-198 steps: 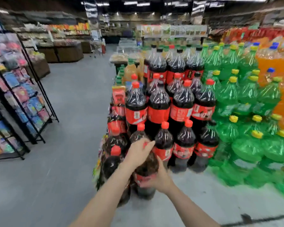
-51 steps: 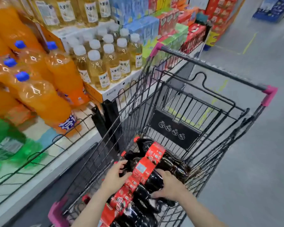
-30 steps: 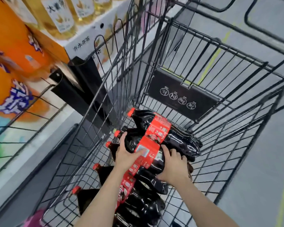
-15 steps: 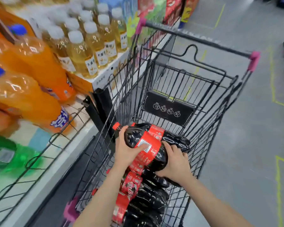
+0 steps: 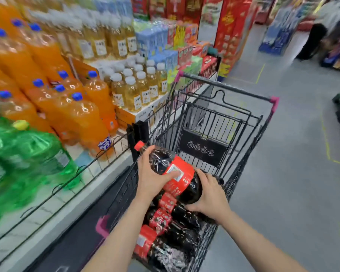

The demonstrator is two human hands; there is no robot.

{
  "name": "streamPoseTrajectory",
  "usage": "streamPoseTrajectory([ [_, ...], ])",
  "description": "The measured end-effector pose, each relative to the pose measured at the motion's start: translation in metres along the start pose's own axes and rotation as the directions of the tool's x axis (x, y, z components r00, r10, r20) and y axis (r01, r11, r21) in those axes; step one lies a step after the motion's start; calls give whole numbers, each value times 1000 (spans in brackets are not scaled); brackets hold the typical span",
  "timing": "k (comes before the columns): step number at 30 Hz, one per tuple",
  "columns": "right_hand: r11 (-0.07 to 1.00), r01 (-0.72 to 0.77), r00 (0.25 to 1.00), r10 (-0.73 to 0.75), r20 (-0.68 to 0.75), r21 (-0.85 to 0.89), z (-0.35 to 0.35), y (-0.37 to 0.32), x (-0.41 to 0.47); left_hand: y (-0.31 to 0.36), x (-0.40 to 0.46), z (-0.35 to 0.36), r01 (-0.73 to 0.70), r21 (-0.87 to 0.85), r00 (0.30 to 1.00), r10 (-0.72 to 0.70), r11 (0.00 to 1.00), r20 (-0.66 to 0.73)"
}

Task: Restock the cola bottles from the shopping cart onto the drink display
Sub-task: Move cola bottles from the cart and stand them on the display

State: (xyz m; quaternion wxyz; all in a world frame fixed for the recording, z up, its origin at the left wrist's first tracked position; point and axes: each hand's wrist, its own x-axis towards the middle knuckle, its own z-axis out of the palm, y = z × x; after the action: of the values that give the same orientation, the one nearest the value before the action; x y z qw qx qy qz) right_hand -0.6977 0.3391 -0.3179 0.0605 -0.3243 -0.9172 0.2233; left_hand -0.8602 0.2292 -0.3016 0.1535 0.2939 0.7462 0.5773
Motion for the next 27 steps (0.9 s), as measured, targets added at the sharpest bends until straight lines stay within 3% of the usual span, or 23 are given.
streamPoseTrajectory([
  [14, 974, 222, 971, -226, 78, 54, 14, -78, -109, 30, -153, -97, 41, 39, 974, -31, 998, -225],
  [17, 962, 266, 961, -270, 66, 69, 22, -106, -131, 29, -180, -126, 64, 31, 963, -54, 997, -262],
  [27, 945, 294, 956, -289, -52, 145, 83, -220, -239, 24, -258, -262, -62, -135, 912, 1, 989, -410],
])
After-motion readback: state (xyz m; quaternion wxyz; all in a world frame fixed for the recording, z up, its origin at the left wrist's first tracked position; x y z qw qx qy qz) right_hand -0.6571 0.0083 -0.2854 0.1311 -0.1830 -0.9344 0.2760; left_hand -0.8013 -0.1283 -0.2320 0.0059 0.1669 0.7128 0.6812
